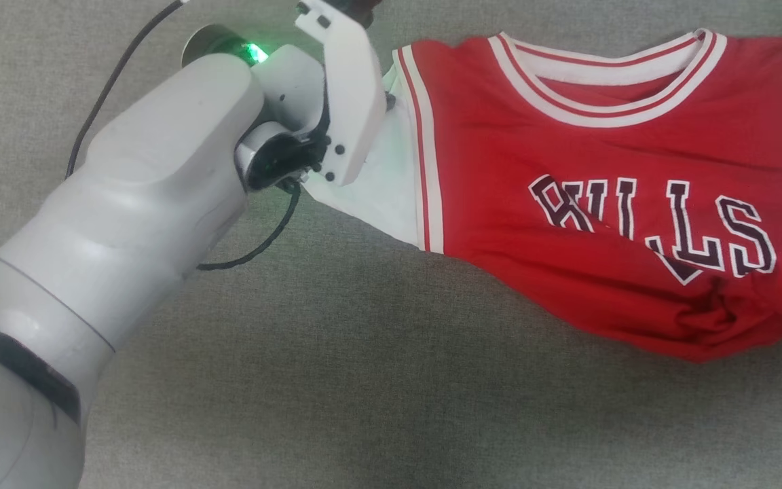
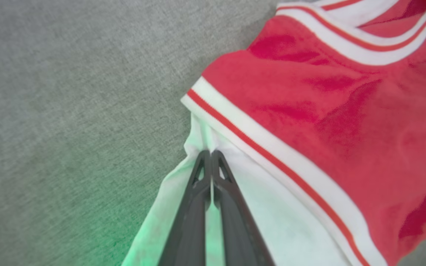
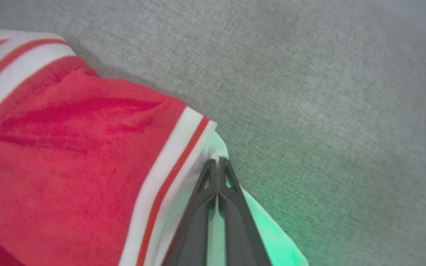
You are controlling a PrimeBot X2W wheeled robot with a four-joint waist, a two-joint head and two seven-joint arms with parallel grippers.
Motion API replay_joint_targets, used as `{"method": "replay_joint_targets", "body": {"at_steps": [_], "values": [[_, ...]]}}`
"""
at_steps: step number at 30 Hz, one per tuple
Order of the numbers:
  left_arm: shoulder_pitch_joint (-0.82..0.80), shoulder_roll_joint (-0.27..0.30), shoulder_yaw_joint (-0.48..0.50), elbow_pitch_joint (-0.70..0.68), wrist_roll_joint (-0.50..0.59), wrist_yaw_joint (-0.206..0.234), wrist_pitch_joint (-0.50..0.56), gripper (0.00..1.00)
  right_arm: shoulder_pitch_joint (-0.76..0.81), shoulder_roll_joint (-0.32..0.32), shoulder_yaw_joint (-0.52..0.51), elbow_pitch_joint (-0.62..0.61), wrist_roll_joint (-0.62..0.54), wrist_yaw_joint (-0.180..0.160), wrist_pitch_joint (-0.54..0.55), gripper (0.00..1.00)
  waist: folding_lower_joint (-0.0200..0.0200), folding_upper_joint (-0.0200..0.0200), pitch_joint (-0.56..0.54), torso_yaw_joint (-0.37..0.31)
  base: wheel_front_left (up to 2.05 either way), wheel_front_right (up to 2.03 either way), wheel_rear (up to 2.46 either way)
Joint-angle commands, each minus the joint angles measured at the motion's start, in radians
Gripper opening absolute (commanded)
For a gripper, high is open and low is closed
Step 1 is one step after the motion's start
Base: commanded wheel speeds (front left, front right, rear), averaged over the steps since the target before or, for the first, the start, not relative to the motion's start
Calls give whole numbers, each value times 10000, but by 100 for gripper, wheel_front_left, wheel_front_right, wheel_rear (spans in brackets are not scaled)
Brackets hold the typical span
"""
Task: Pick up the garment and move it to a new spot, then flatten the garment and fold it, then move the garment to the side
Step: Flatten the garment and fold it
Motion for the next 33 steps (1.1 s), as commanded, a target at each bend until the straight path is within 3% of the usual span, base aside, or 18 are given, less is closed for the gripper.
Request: {"method": "replay_joint_targets", "body": {"at_steps": [1, 14, 21, 26, 33], "values": [[389, 50, -180, 132, -176, -17, -236, 0, 93, 237, 198, -70, 189, 1, -169, 0, 0, 0, -135, -39, 0, 0, 0], [78, 460, 132, 545, -976, -16, -3347, 0, -335, -356, -226, -496, 1469, -3, -2327, 0, 0, 0, -973, -150, 0, 0, 0], [-928, 70, 1042, 1618, -1112, -18, -5874, 0, -1316, 568, -928, 419, 1359, -2, -4373, 0, 0, 0, -829, -330, 0, 0, 0], [-2383, -302, 2201, 2796, -1416, -17, -7595, 0, -2728, 1436, -1606, 2015, 1100, -8, -5566, 0, 0, 0, -754, -463, 0, 0, 0], [-4472, -202, 4394, 3244, -1414, -17, -8172, 0, -4760, 2559, -2590, 3722, 812, -9, -7002, 0, 0, 0, -784, -679, 0, 0, 0]]}}
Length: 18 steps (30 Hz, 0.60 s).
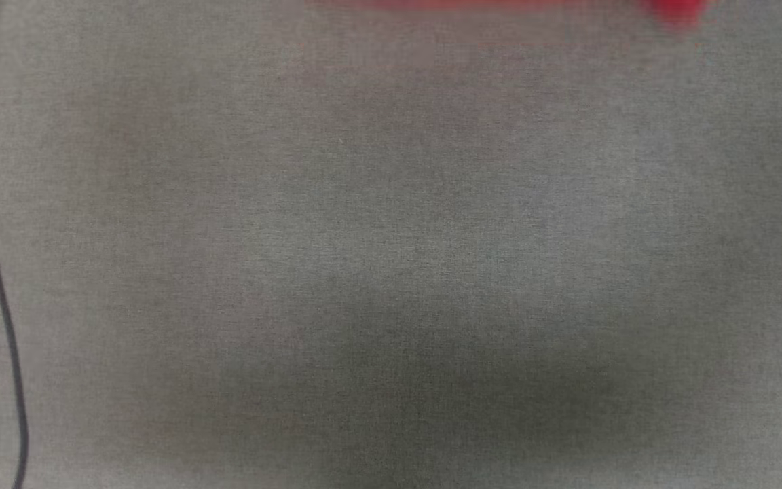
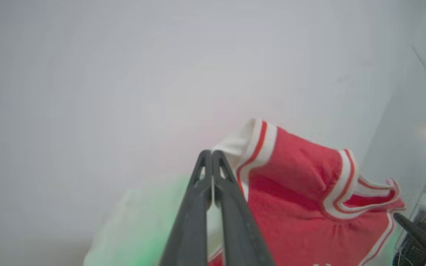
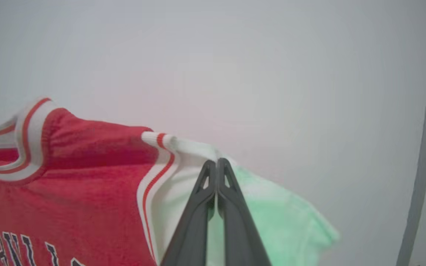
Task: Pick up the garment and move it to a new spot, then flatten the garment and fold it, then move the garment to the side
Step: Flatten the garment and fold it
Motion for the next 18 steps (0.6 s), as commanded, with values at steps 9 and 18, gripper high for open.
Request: {"method": "replay_joint_targets", "body": {"at_steps": [9, 18], "values": [[2321, -241, 373, -817, 202, -13, 39, 0, 1410, -366, 866, -326, 58, -19, 411, 0, 0, 0, -493, 24, 0, 0, 0], [7476, 1069, 74, -3937, -1541, -13, 190, 0, 5105, -2175, 1811, -2406, 1160, -23, 724, 0, 0, 0, -1017, 78, 0, 0, 0]]}}
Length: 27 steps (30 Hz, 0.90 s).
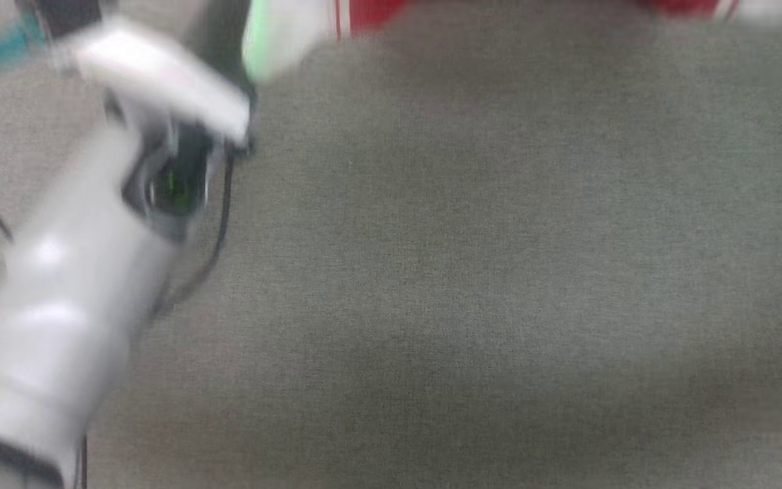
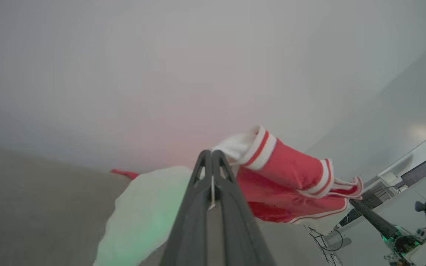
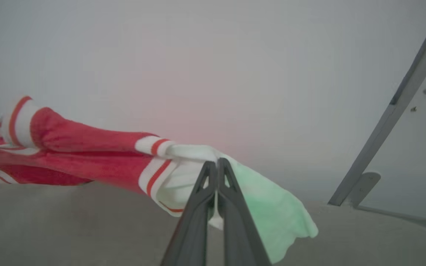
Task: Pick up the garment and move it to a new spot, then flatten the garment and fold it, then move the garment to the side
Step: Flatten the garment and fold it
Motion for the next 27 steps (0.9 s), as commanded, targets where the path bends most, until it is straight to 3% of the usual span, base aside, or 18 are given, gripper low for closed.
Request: {"method": "replay_joint_targets", "body": {"at_steps": [1, 8, 19, 27], "values": [[543, 265, 27, -226, -184, -12, -87, 0, 495, -340, 88, -213, 163, -24, 16, 0, 0, 0, -155, -1, 0, 0, 0], [3650, 1302, -641, -2100, -344, -12, -136, 0, 3193, -1606, 690, -2237, 936, -26, -184, 0, 0, 0, -750, -90, 0, 0, 0], [6242, 3111, -1632, -3940, 348, -10, -90, 0, 5745, -3323, 1133, -4826, 1406, -26, 271, 0, 0, 0, -1356, -260, 0, 0, 0], [7749, 4420, -2026, -5776, 394, 756, 47, 0, 7228, -4272, 1219, -6134, 1439, -26, 385, 0, 0, 0, -1374, -273, 0, 0, 0]]}}
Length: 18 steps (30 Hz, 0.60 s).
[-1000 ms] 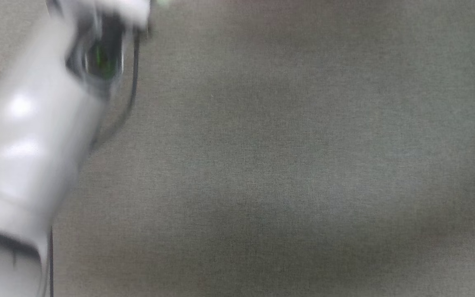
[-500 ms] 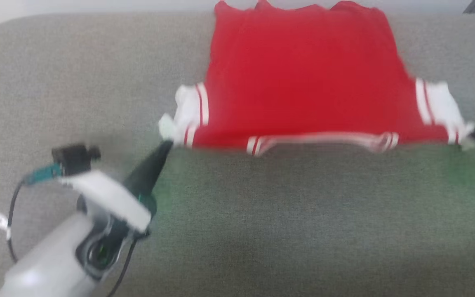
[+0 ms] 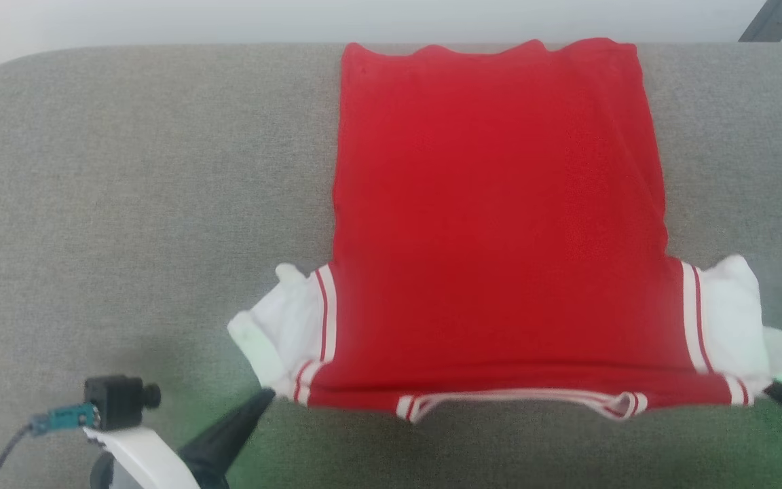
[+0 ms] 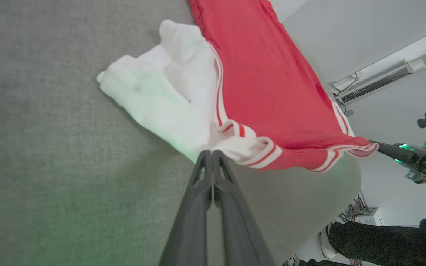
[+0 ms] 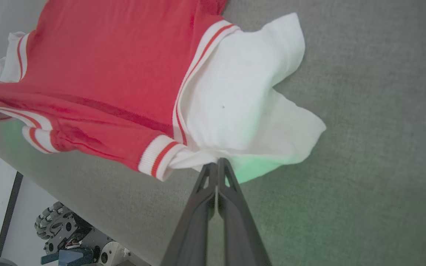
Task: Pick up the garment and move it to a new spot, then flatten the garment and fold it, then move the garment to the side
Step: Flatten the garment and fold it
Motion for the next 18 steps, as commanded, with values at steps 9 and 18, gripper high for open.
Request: {"method": "replay_joint_targets", "body": {"at_steps": [9, 18], "values": [[59, -462, -374, 65, 224, 509, 272, 0, 483, 846, 23, 778, -747, -25, 430, 0, 0, 0, -22, 9, 0, 0, 0], [-573, -1982, -1003, 2455, 589, 78, 595, 0, 197, 2959, 52, 2785, -2140, -36, 1338, 0, 0, 0, 34, -70, 0, 0, 0]]}}
